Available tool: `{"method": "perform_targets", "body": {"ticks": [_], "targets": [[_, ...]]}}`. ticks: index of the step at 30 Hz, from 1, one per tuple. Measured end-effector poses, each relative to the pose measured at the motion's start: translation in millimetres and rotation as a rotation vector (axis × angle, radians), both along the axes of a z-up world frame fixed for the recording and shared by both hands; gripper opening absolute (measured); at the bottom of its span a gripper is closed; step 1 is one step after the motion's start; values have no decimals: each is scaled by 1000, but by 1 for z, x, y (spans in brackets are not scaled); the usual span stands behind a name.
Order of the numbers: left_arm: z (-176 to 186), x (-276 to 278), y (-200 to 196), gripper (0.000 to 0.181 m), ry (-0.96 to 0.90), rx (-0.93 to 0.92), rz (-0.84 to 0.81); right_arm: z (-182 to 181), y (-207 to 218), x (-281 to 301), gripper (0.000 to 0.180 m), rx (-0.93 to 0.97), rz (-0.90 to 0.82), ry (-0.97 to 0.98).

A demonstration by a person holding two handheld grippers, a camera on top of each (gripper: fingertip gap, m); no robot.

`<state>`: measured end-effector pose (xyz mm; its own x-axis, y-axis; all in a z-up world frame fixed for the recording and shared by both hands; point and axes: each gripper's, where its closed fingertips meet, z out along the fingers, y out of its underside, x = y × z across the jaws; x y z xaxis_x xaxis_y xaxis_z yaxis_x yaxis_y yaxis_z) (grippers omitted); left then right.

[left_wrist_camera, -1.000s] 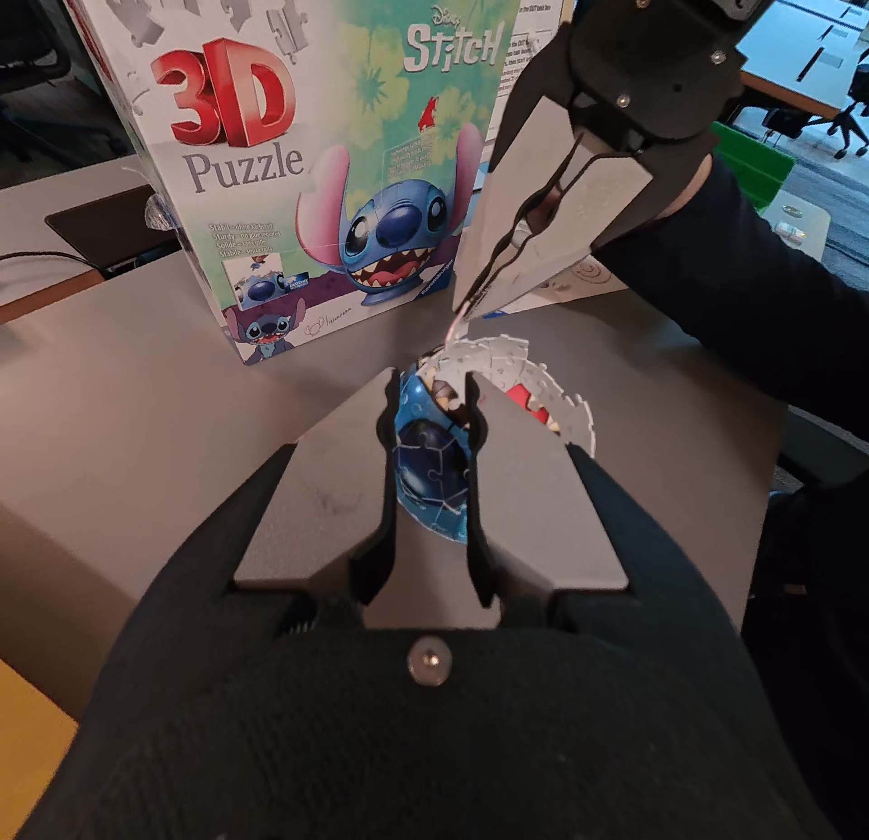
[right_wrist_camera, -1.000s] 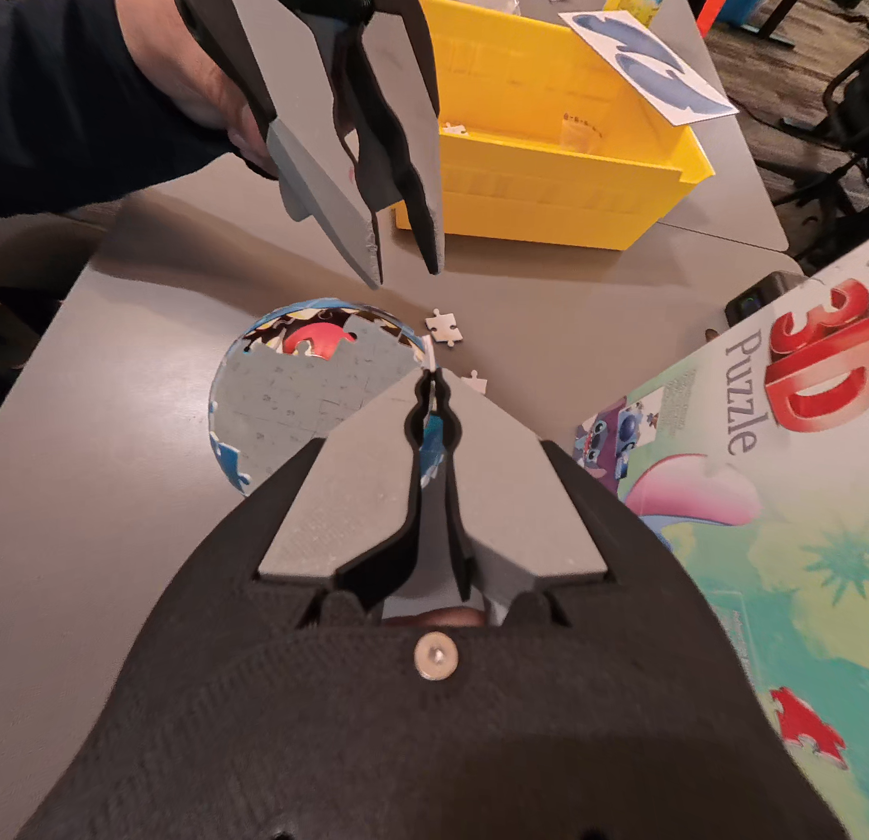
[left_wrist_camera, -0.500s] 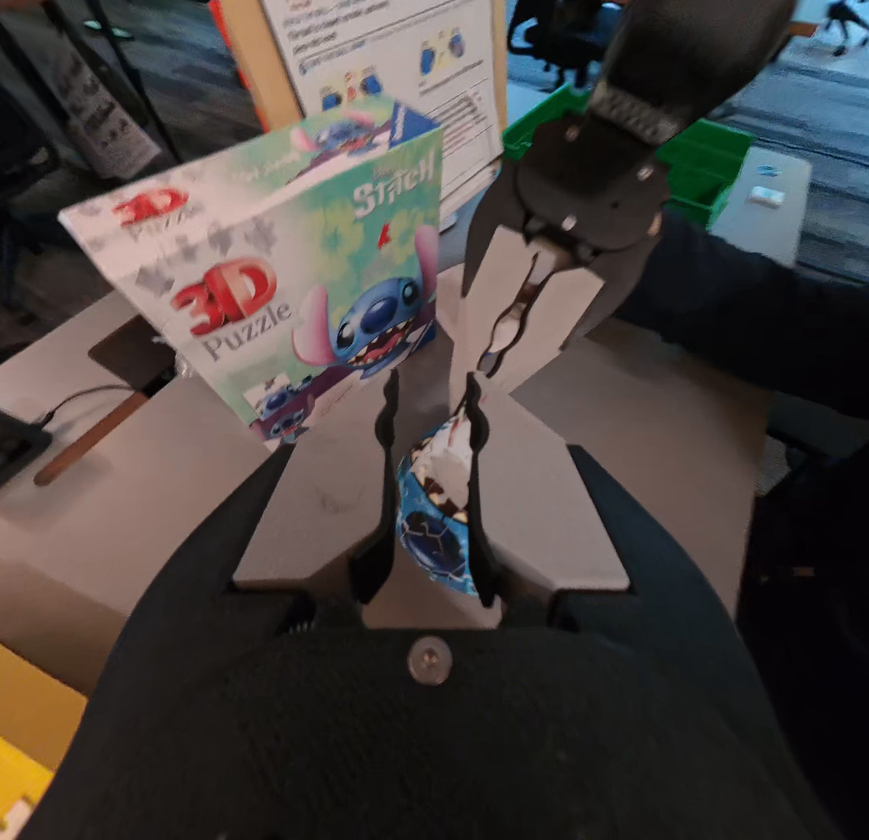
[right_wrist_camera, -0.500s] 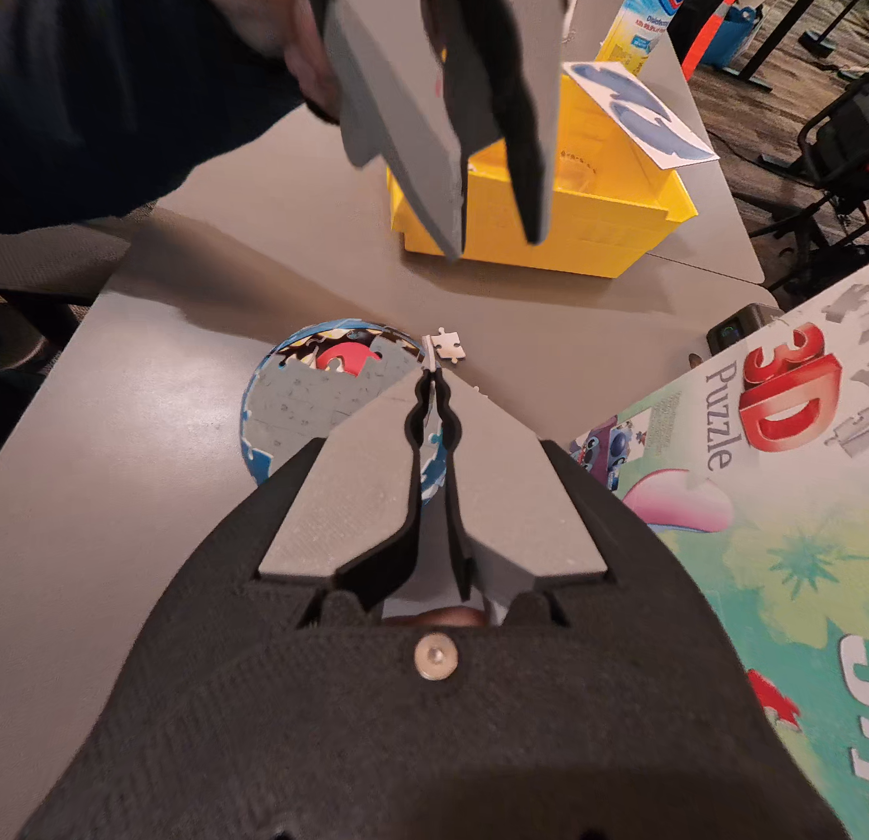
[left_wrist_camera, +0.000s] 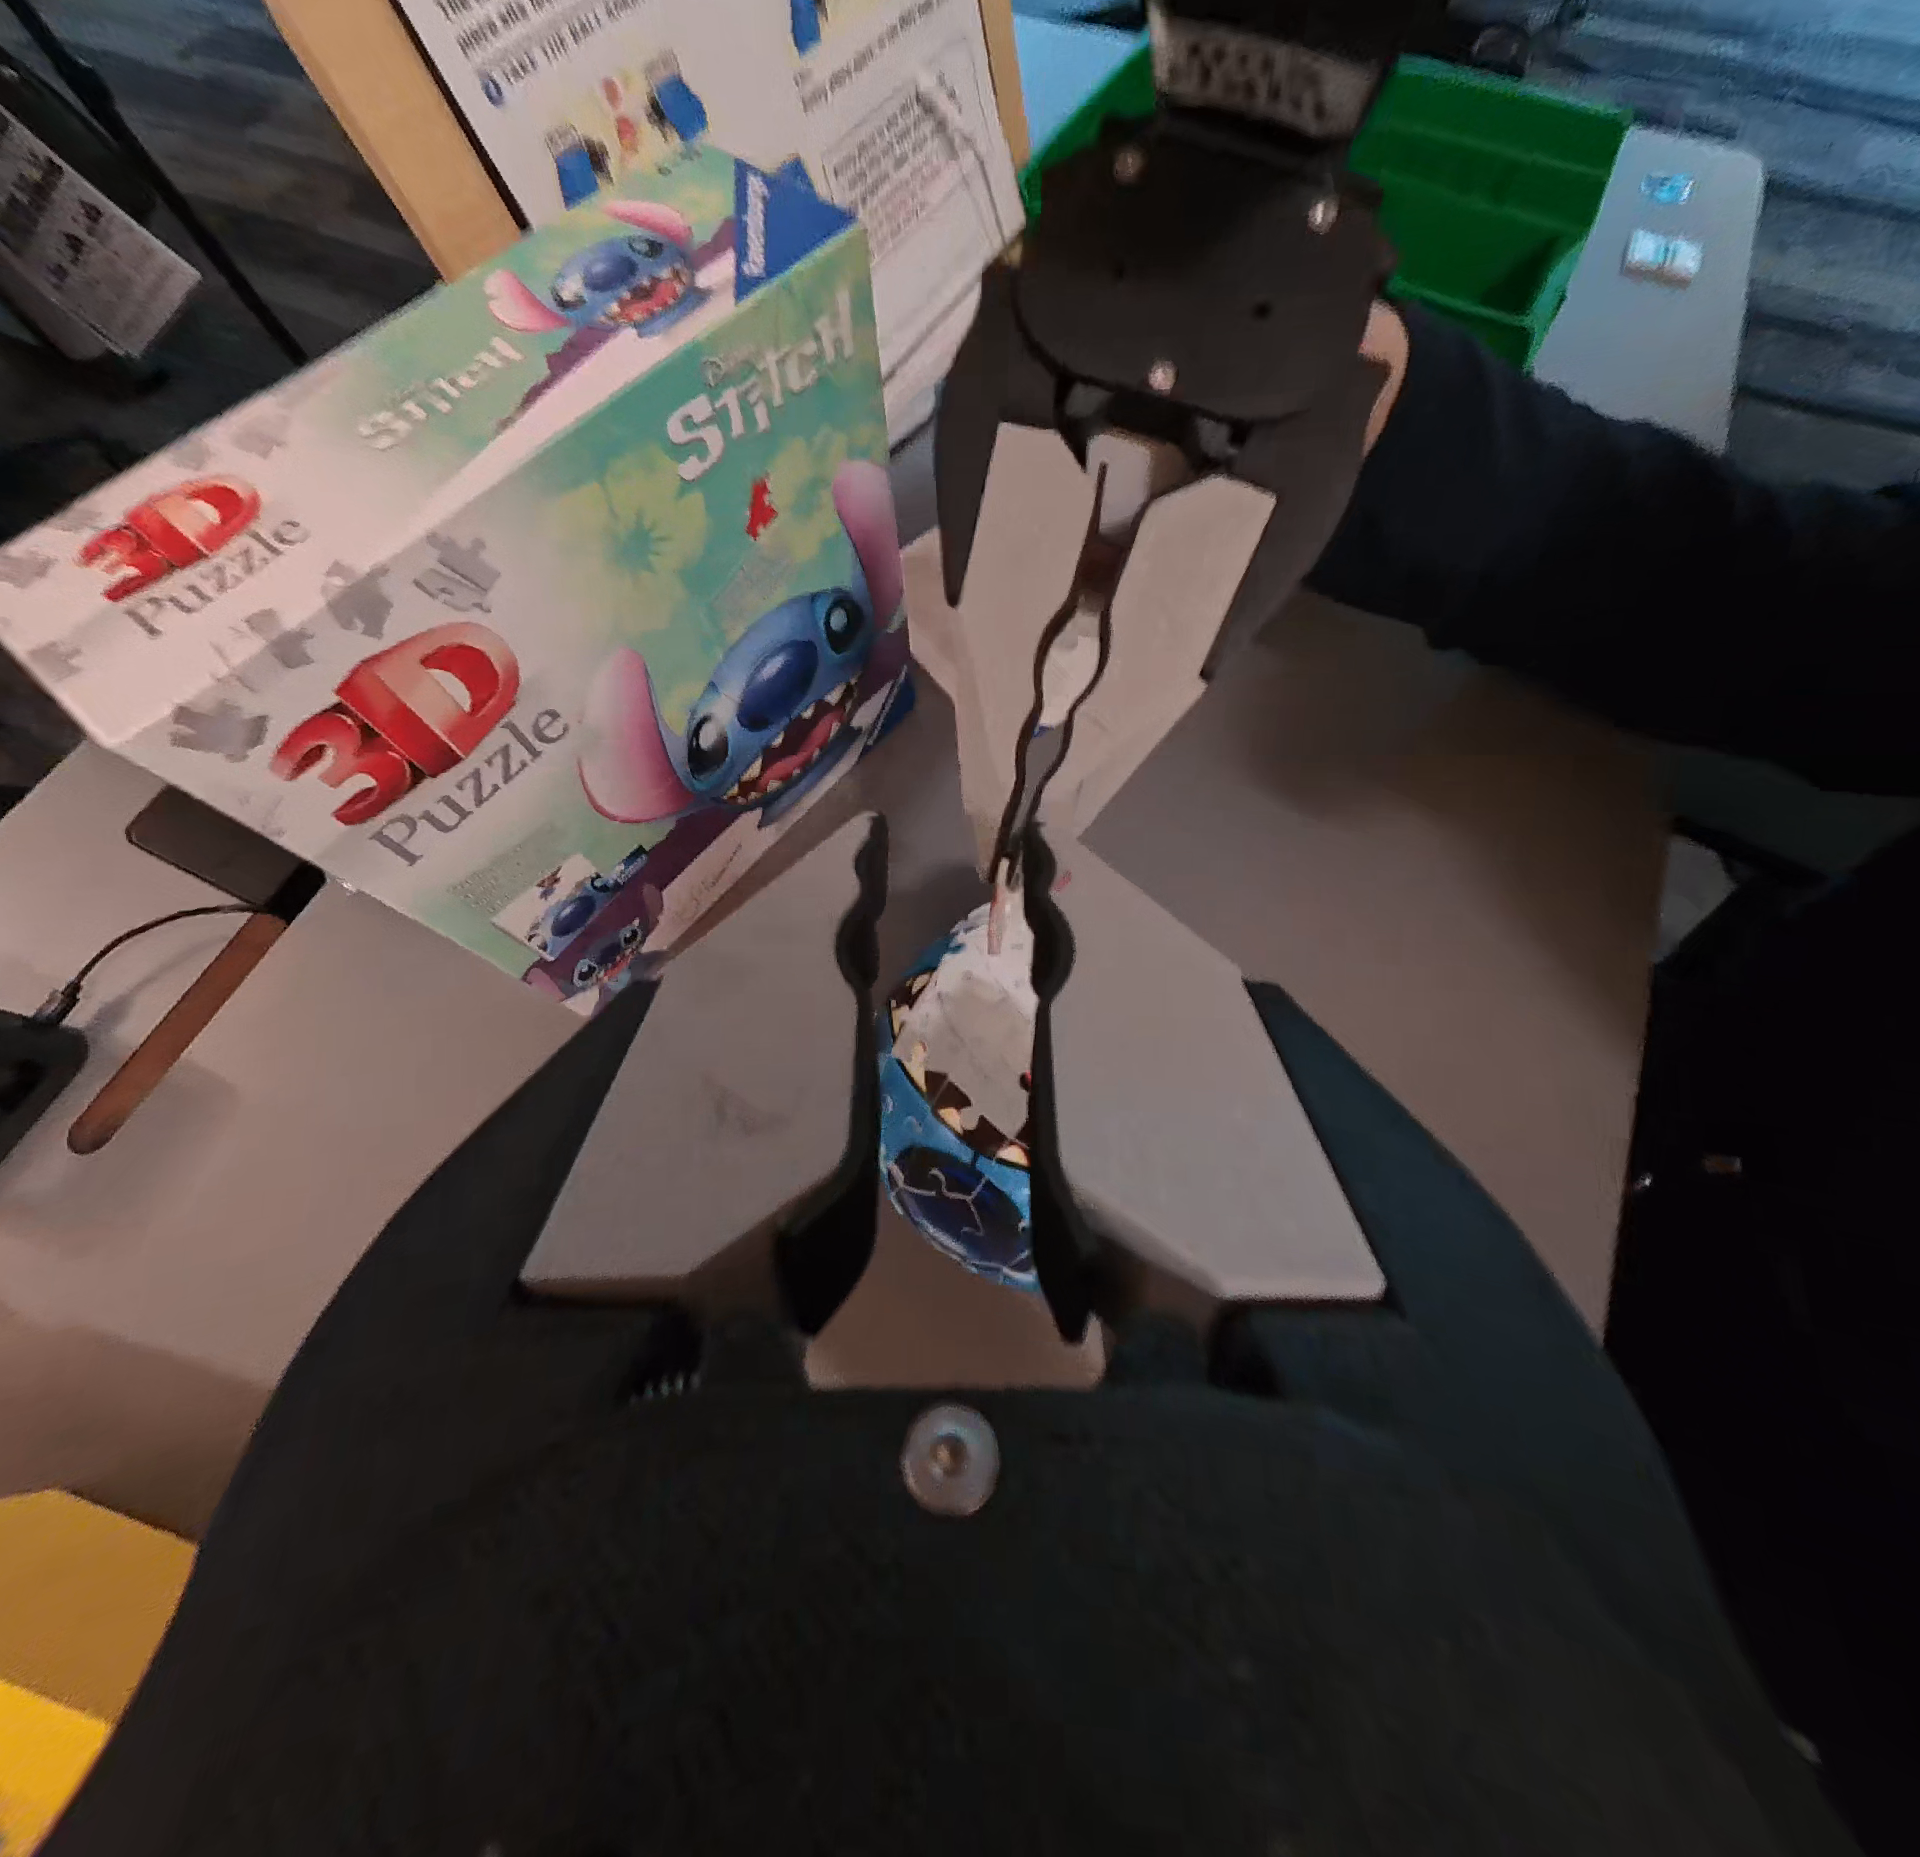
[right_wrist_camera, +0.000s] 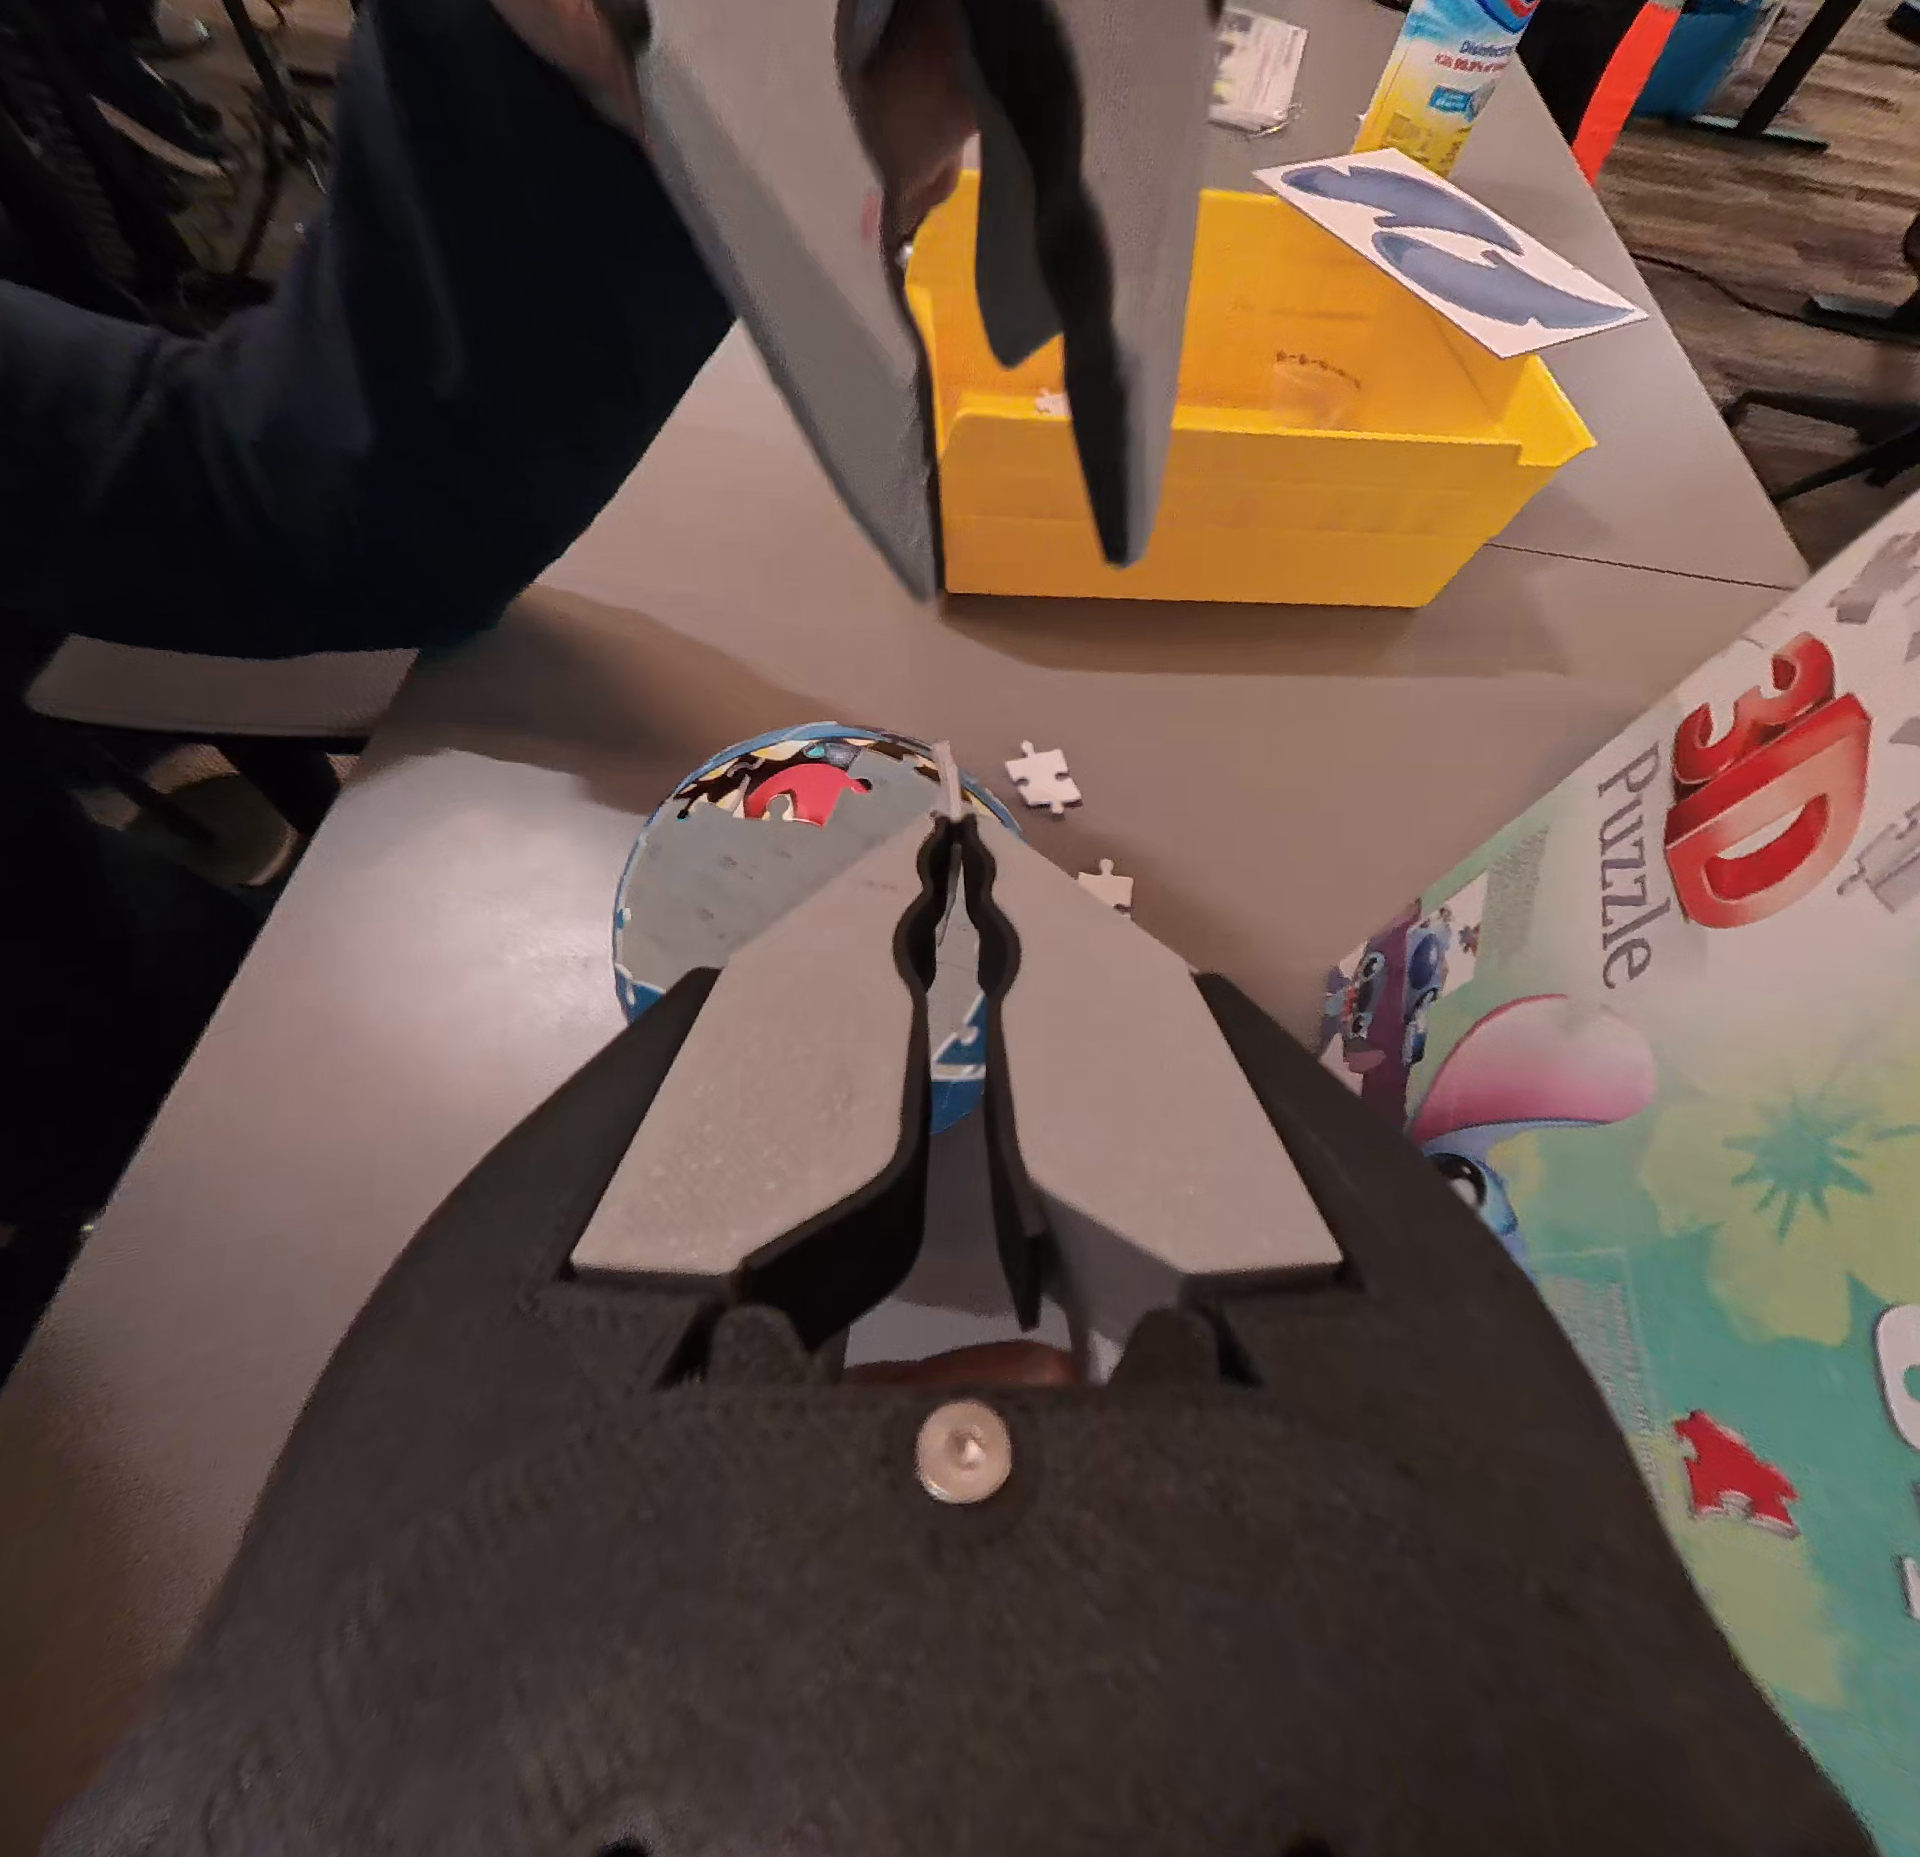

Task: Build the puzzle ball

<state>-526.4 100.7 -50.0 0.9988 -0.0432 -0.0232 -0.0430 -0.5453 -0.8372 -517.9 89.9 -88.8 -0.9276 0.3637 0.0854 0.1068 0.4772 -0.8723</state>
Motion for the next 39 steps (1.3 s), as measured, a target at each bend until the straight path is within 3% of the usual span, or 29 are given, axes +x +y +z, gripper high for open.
{"method": "perform_targets", "body": {"ticks": [7, 10, 12, 18, 25, 39], "targets": [[-44, 6, 8, 22, -5, -185, -53, -5, 7, -1, 0, -2, -5, -50], [-53, 10, 8, 9, -13, -216, -90, -4, 10, 3, 0, 16, 2, -37], [-51, 15, 9, 0, -19, -202, -125, -2, 11, 5, 0, 12, 3, -29], [-46, 16, 11, 0, 25, -173, -133, 3, 12, 9, 0, -6, 11, -22], [-3, 8, 13, 0, 4, 35, -83, 17, 21, 4, 5, -84, -15, -8], [-19, 12, 10, 0, -41, -31, -121, 19, 20, 7, 1, -48, -11, 26]]}}
